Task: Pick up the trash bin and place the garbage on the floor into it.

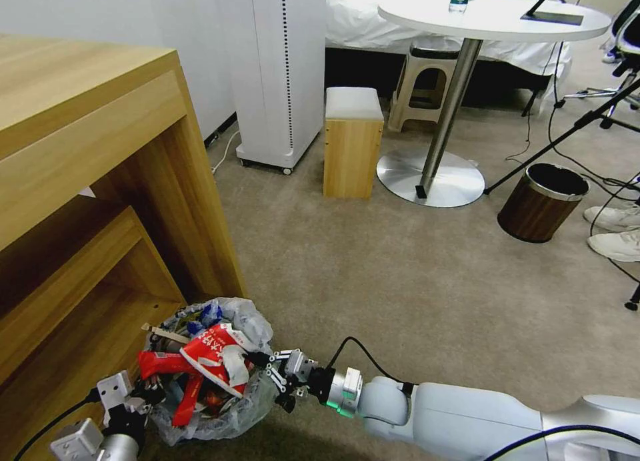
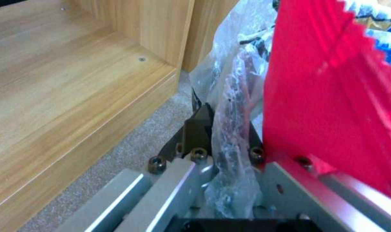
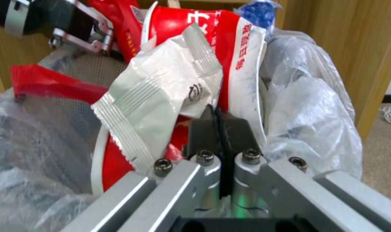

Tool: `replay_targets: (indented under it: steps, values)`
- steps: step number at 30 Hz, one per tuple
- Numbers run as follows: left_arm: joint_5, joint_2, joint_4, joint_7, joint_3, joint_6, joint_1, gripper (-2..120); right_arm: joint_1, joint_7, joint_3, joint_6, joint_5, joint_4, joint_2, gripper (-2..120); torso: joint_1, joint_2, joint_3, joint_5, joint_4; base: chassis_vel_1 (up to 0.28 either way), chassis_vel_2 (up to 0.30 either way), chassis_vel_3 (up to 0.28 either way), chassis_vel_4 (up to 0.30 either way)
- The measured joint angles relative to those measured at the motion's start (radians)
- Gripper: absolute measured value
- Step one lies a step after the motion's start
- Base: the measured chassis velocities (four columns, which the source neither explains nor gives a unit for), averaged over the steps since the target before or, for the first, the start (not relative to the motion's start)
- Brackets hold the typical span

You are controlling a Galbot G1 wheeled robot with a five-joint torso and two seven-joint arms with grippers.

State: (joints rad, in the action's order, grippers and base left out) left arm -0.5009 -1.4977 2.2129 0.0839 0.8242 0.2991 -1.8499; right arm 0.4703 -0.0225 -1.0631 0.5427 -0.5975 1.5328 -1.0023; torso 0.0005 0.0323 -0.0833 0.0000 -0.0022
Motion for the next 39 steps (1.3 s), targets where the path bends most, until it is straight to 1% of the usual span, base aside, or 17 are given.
replay_targets:
  steps: [2, 3, 6, 8, 10, 12, 14, 15, 17, 18, 19, 21, 22, 24, 27, 32, 39]
  values:
    - [0.000, 0.000, -0.004, -0.001, 0.000, 0.000, 0.001, 1, 0.001, -0.001, 0.004, -0.007, -0.004, 0.012, -0.001, 5, 0.000, 0.000, 0.000, -0.0001, 0.0000, 0.000, 0.000, 0.000, 0.000]
    - [0.000, 0.000, -0.004, -0.001, 0.000, 0.000, 0.001, 1, 0.001, -0.001, 0.004, -0.007, -0.004, 0.012, -0.001, 5, 0.000, 0.000, 0.000, -0.0001, 0.0000, 0.000, 0.000, 0.000, 0.000]
    - [0.000, 0.000, -0.004, -0.001, -0.001, 0.000, 0.005, 1, 0.003, -0.002, 0.009, -0.012, -0.006, 0.028, 0.003, 18, 0.000, 0.000, 0.000, -0.0001, 0.0000, 0.000, 0.000, 0.000, 0.000]
    - [0.000, 0.000, -0.004, -0.001, -0.001, 0.000, 0.006, 1, 0.004, -0.002, 0.010, -0.013, -0.006, 0.033, 0.005, 22, 0.000, 0.000, 0.000, -0.0001, 0.0000, 0.000, 0.000, 0.000, 0.000]
    - [0.000, 0.001, -0.007, -0.001, -0.003, 0.000, 0.007, 1, 0.006, -0.002, 0.015, -0.015, -0.006, 0.042, 0.008, 35, 0.000, 0.000, 0.000, 0.0000, -0.0001, 0.000, 0.000, 0.000, 0.000]
    - [0.000, 0.001, -0.007, -0.001, -0.003, 0.001, 0.007, 1, 0.007, -0.002, 0.017, -0.015, -0.006, 0.043, 0.008, 37, 0.000, 0.000, 0.000, -0.0001, 0.0000, 0.000, 0.000, 0.000, 0.000]
    - [0.001, 0.000, -0.007, -0.001, -0.004, 0.001, 0.006, 1, 0.009, -0.003, 0.023, -0.015, -0.006, 0.049, 0.008, 48, 0.000, 0.000, 0.000, 0.0000, -0.0001, 0.000, 0.000, 0.000, 0.000]
    - [0.001, 0.000, -0.007, -0.001, -0.004, 0.001, 0.006, 1, 0.009, -0.003, 0.023, -0.015, -0.006, 0.049, 0.008, 48, 0.000, 0.000, 0.000, 0.0000, -0.0001, 0.000, 0.000, 0.000, 0.000]
    - [0.001, 0.001, -0.007, -0.001, -0.004, 0.001, 0.003, 1, 0.011, -0.005, 0.032, -0.016, -0.005, 0.053, 0.008, 57, 0.000, 0.000, 0.000, -0.0001, -0.0001, 0.000, 0.000, 0.000, 0.000]
    - [0.001, 0.002, -0.007, -0.001, -0.004, 0.002, 0.002, 1, 0.013, -0.007, 0.037, -0.020, -0.004, 0.057, 0.008, 64, 0.000, 0.000, 0.000, 0.0000, 0.0000, 0.000, 0.000, 0.000, 0.000]
    - [0.001, 0.002, -0.007, -0.001, -0.004, 0.002, 0.002, 1, 0.013, -0.007, 0.037, -0.020, -0.004, 0.057, 0.008, 64, 0.000, 0.000, 0.000, 0.0000, 0.0000, 0.000, 0.000, 0.000, 0.000]
    - [0.001, 0.004, -0.006, -0.001, -0.003, 0.002, 0.000, 1, 0.014, -0.018, 0.043, -0.031, 0.001, 0.064, 0.009, 72, 0.000, 0.000, 0.000, 0.0000, 0.0000, 0.000, 0.000, 0.000, 0.000]
    - [0.001, 0.004, -0.006, -0.001, -0.003, 0.002, 0.000, 1, 0.014, -0.018, 0.043, -0.031, 0.001, 0.064, 0.009, 72, 0.000, 0.000, 0.000, 0.0000, 0.0000, 0.000, 0.000, 0.000, 0.000]
    - [0.001, 0.005, -0.006, -0.001, -0.005, 0.003, 0.000, 1, 0.012, -0.022, 0.044, -0.037, 0.009, 0.067, 0.012, 82, 0.000, 0.000, 0.000, 0.0000, 0.0000, 0.000, 0.000, 0.000, 0.000]
    - [0.000, 0.006, -0.008, -0.001, -0.006, 0.003, 0.003, 1, 0.008, -0.026, 0.043, -0.042, 0.013, 0.071, 0.015, 84, 0.000, 0.000, 0.000, -0.0001, -0.0001, 0.000, 0.000, 0.000, 0.000]
    - [0.000, 0.008, -0.018, -0.001, -0.009, 0.004, 0.009, 1, 0.001, -0.027, 0.045, -0.046, 0.024, 0.072, 0.022, 78, 0.000, 0.000, 0.000, -0.0001, 0.0000, 0.000, 0.000, 0.000, 0.000]
    - [-0.003, 0.013, -0.028, -0.002, -0.012, 0.004, 0.015, 1, 0.006, -0.031, 0.075, -0.047, 0.033, 0.071, 0.027, 73, 0.000, 0.000, 0.000, -0.0001, 0.0000, 0.000, 0.000, 0.000, 0.000]
